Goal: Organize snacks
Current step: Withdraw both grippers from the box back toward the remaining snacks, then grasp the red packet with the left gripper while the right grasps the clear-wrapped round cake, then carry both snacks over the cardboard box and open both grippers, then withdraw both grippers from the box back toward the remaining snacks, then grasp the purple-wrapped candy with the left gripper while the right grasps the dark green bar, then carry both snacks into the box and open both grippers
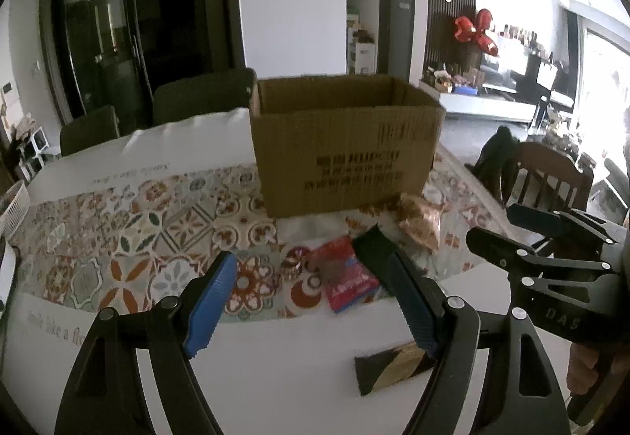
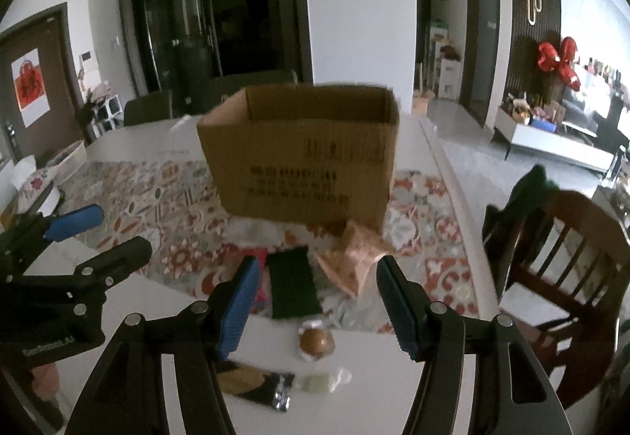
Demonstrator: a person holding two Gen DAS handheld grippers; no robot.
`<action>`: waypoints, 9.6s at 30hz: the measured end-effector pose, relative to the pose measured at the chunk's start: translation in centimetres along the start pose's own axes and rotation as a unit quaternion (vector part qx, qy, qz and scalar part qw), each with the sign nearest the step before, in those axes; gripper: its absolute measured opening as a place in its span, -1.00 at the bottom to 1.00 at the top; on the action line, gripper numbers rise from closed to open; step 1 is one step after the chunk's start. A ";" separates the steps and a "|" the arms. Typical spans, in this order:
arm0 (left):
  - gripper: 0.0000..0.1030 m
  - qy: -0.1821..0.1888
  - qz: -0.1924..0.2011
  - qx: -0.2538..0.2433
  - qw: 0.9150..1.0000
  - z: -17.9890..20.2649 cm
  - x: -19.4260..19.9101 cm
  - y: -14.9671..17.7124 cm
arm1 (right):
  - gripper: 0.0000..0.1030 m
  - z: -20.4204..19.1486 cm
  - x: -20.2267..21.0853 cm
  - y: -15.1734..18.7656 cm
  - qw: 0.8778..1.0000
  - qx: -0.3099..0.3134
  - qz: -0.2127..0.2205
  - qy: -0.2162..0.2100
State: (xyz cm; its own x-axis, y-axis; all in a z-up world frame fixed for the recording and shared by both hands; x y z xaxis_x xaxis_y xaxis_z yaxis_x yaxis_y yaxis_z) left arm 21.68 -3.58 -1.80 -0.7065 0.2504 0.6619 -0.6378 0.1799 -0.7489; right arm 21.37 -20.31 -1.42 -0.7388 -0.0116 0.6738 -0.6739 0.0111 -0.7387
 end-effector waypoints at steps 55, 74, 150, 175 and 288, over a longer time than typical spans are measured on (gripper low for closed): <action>0.05 0.040 -0.116 0.031 0.992 0.4 -15.2 2.8 | -0.37 0.1 -9.7 6.5 0.991 -0.067 -0.117 -0.013; -0.32 0.037 -0.083 0.018 0.996 0.6 -11.6 2.3 | -0.38 0.3 -8.2 5.6 0.992 -0.079 -0.094 -0.026; 0.06 0.022 0.010 -0.010 1.000 -2.2 -12.7 -18.0 | -0.16 3.2 -10.6 -16.9 0.998 -0.037 0.037 -0.022; 0.71 -0.051 0.101 -0.053 0.992 -3.7 -1.6 -13.8 | 0.41 -0.3 -3.0 -12.8 0.996 -0.005 0.084 0.011; -0.55 0.027 -0.049 -0.001 0.998 -4.2 -9.3 -0.8 | -0.09 -4.2 -9.9 -0.7 0.997 0.001 -0.071 -0.028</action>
State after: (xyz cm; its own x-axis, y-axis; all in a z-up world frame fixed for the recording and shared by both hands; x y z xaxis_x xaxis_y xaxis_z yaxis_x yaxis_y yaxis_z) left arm 30.08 -2.04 -7.49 -0.6233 0.2818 0.7295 -0.7024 0.2082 -0.6806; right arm 29.20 -15.98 -7.52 -0.6352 -0.0683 0.7693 -0.7713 0.0043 -0.6365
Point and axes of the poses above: each gripper's, at about its wrist camera, not at the fingertips, and x roughly against the way its jaws point, z to its right, y to its underside, the point moved 4 cm from there along -x, roughly the way its jaws point, and after that the axes turned 5 degrees about y, right-handed, at the moved point
